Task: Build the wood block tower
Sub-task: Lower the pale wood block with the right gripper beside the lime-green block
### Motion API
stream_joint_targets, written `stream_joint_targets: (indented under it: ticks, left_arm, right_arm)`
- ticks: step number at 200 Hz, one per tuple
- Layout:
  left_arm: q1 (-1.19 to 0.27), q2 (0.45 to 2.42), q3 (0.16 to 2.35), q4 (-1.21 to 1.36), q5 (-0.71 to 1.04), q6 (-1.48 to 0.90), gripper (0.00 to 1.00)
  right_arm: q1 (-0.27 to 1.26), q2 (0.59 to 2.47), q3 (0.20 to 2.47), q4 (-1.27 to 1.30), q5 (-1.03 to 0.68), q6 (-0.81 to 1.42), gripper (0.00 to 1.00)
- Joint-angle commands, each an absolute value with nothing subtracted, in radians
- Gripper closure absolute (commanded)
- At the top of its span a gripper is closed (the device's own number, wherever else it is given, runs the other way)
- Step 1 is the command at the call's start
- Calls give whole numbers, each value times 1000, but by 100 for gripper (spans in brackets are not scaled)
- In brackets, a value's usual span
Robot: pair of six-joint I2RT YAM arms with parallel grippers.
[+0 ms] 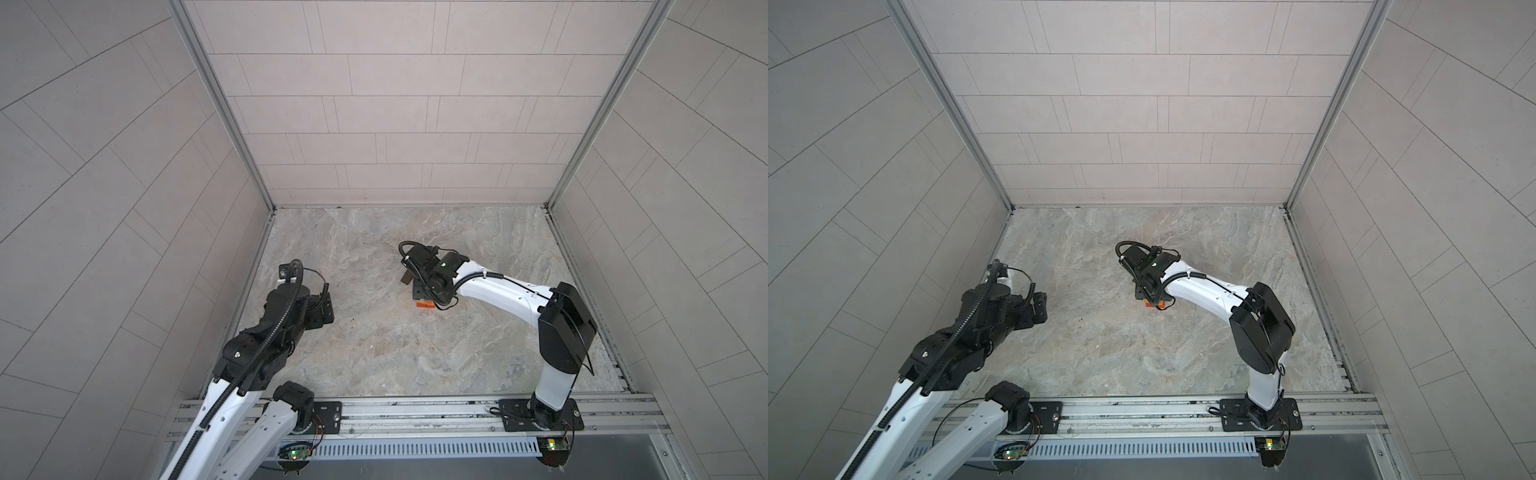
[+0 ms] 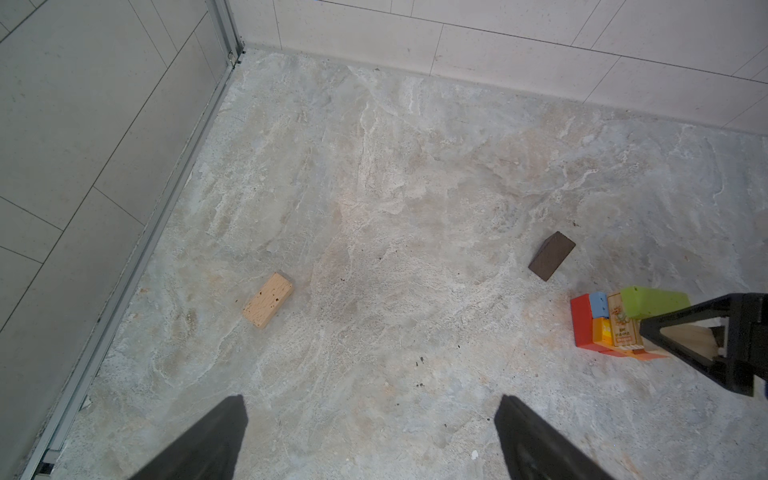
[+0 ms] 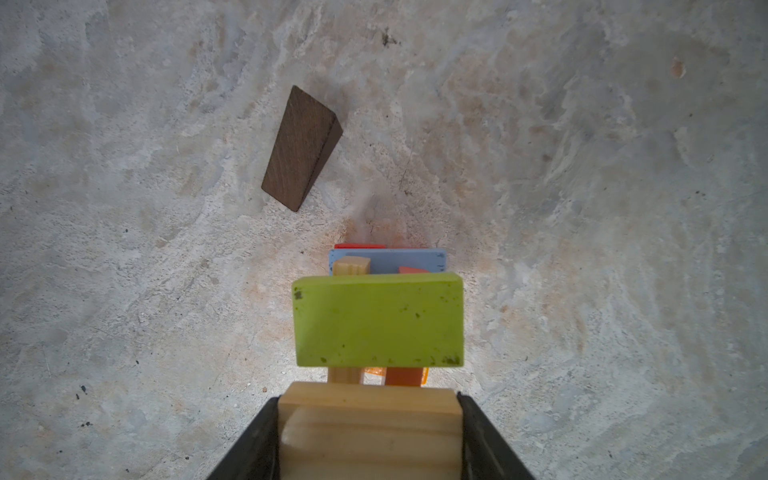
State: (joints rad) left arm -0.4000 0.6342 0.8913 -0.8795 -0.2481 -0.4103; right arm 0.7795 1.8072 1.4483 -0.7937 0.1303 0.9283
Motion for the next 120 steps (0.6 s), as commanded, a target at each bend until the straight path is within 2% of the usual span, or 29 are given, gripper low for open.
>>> stream_joint_targets:
  ticks: [1,120]
  left_arm:
    - [-403,635,884,-877,-258,-404,0]
    - [-404,635,883,-877,-258,-405,0]
  right_arm:
    - [774,1819,1437,-801,137,946,45]
    - [772,1827,1434,-796,134,943,42]
